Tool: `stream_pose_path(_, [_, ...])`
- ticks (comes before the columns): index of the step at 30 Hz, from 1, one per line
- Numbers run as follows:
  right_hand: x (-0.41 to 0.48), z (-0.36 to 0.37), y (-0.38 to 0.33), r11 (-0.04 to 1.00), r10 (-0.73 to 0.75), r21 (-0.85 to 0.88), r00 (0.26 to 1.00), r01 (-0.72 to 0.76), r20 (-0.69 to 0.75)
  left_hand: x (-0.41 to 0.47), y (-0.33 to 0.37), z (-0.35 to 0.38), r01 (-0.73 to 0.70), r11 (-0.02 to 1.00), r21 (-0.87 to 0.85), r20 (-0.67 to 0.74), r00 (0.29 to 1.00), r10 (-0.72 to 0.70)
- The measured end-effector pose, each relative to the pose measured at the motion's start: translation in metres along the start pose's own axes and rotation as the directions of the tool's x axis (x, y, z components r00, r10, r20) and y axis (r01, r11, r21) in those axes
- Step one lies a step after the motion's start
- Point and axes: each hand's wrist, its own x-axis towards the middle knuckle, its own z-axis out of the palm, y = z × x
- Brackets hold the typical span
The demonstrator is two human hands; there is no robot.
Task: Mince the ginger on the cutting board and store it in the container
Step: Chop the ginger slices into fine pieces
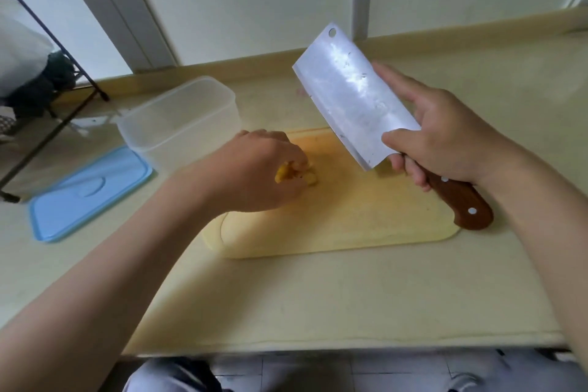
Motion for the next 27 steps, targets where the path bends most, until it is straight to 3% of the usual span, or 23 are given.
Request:
stream_pose_path(5, [-0.005,0.0,-0.001,1.0,0.0,-0.021,1.0,0.0,-0.021,0.011,0.01,0.006,0.074,0.991,0.112,-0.019,0.997,-0.072])
stream_pose_path(10, [-0.007,-0.002,0.002,1.0,0.003,-0.005,1.0,-0.003,-0.03,0.013,0.01,-0.005,0.135,0.991,-0.024,0.027,0.991,-0.134])
stream_pose_path(13, [-0.006,-0.003,0.003,1.0,-0.009,-0.009,0.999,0.008,-0.038,0.011,0.01,-0.01,0.139,0.987,-0.081,-0.036,0.989,-0.142])
stream_pose_path(20, [-0.006,-0.003,0.002,1.0,-0.021,-0.001,0.997,0.021,-0.071,0.004,0.058,0.018,-0.092,0.948,-0.305,-0.213,0.977,0.026])
stream_pose_path(27, [-0.008,-0.006,0.004,1.0,0.0,-0.025,0.998,-0.001,-0.07,0.003,0.06,0.044,-0.257,0.931,-0.261,-0.332,0.929,0.164])
